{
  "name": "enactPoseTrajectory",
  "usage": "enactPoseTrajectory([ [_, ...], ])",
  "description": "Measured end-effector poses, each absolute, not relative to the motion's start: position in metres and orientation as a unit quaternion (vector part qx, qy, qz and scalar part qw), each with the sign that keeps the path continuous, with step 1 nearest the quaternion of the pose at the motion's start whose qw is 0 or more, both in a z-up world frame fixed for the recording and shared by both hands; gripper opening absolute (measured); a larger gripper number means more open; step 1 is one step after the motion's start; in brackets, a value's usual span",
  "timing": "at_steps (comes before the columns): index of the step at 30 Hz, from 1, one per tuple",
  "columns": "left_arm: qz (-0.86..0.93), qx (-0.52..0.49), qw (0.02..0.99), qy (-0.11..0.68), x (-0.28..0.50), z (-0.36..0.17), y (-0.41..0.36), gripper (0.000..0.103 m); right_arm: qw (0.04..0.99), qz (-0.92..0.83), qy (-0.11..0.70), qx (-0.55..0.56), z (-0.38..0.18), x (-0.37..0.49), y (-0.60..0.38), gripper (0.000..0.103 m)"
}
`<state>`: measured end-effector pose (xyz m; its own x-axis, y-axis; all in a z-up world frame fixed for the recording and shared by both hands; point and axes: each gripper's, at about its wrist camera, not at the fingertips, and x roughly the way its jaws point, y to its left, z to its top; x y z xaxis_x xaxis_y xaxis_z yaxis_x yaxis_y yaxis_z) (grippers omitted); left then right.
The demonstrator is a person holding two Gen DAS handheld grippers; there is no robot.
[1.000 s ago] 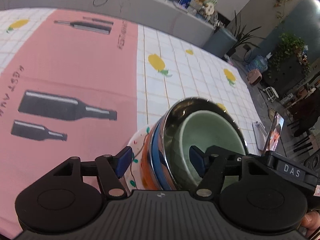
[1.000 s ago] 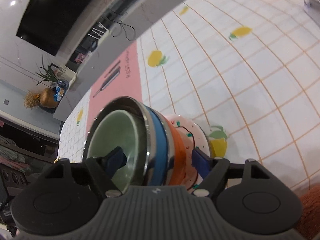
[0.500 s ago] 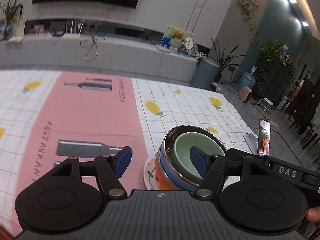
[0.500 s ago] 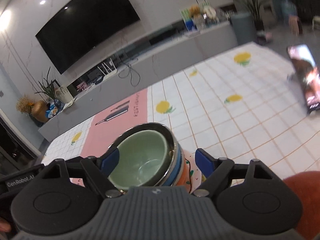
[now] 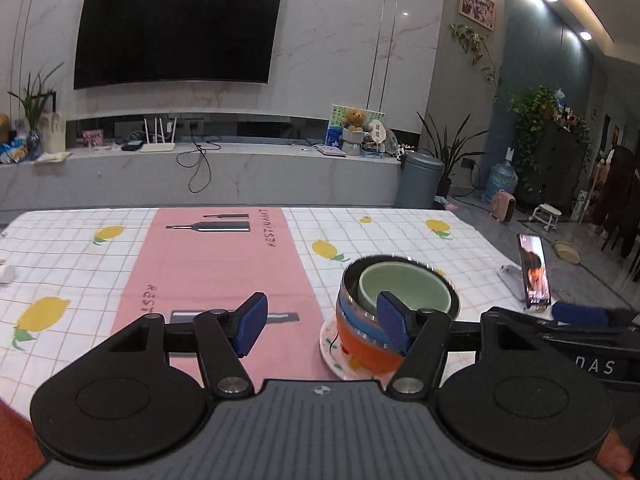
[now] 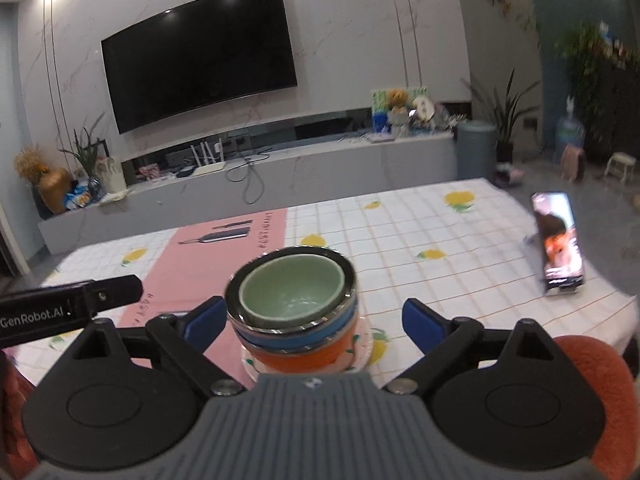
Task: Organize plates and bowls
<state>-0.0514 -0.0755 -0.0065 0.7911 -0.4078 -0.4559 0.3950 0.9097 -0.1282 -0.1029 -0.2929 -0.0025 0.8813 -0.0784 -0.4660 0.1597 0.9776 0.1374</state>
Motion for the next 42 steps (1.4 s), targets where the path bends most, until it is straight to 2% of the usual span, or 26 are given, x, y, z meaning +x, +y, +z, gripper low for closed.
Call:
enactPoseTrajectory([
  [4, -0.189, 0.008, 0.957, 0.221, -0.070, -0.013, -0.080, 0.075, 0.962, -0.082, 0.252, 0.057, -0.006, -0.118, -0.288, 0.095],
  [9, -0.166, 0.039, 0.960, 0.220, -0.085, -0.023, -0.087, 0.088, 0.956, -0.105, 0.270, 0.037, -0.016, -0.128, -0.285, 0.096],
  [28, -0.129, 0.076, 0.935, 0.322, -0.069, -0.082, -0.093, 0.089, 0.935, -0.061, 0.346, 0.053, -0.068, -0.098, -0.278, 0.096],
  [42, -0.121, 0.076, 0.932, 0.333, -0.063, -0.085, -0.087, 0.089, 0.929, -0.049, 0.363, 0.043, -0.076, -0.087, -0.273, 0.096],
])
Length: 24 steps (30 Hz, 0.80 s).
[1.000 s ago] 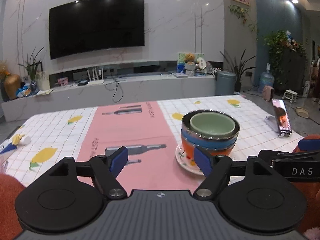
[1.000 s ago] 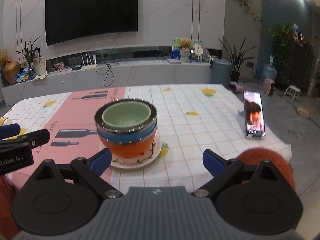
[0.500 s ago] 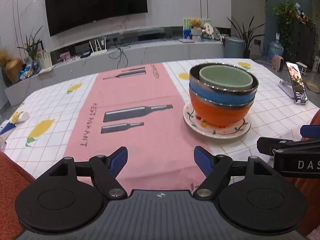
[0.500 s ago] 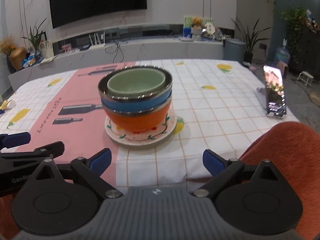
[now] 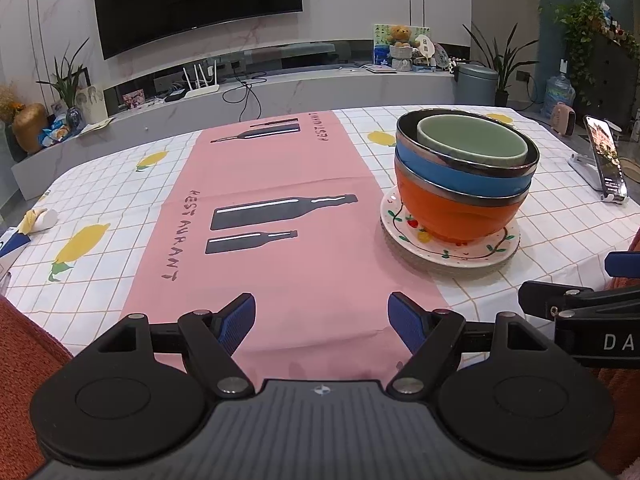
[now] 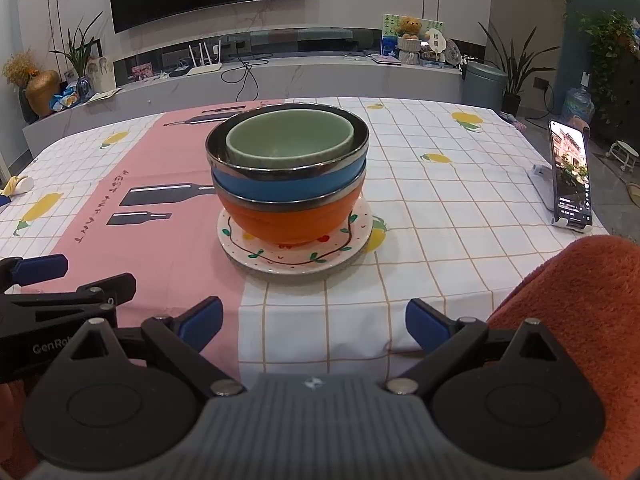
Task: Organize plates and bowls
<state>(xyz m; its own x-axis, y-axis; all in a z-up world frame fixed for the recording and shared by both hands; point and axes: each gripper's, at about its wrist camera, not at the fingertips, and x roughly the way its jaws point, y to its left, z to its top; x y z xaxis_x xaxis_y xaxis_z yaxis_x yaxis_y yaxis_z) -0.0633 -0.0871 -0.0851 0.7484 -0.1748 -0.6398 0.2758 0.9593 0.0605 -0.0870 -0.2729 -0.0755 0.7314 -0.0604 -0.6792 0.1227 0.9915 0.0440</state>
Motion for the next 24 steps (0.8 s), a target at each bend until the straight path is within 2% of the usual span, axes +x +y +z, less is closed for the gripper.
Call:
enactPoseTrajectory([
  [24, -0.116, 0.088, 0.935, 0.324, -0.0637, -0.0832, -0.0857, 0.089, 0.929, -0.049, 0.364, 0.045, -0.0769, -0.0863, -0.2732, 0.096],
])
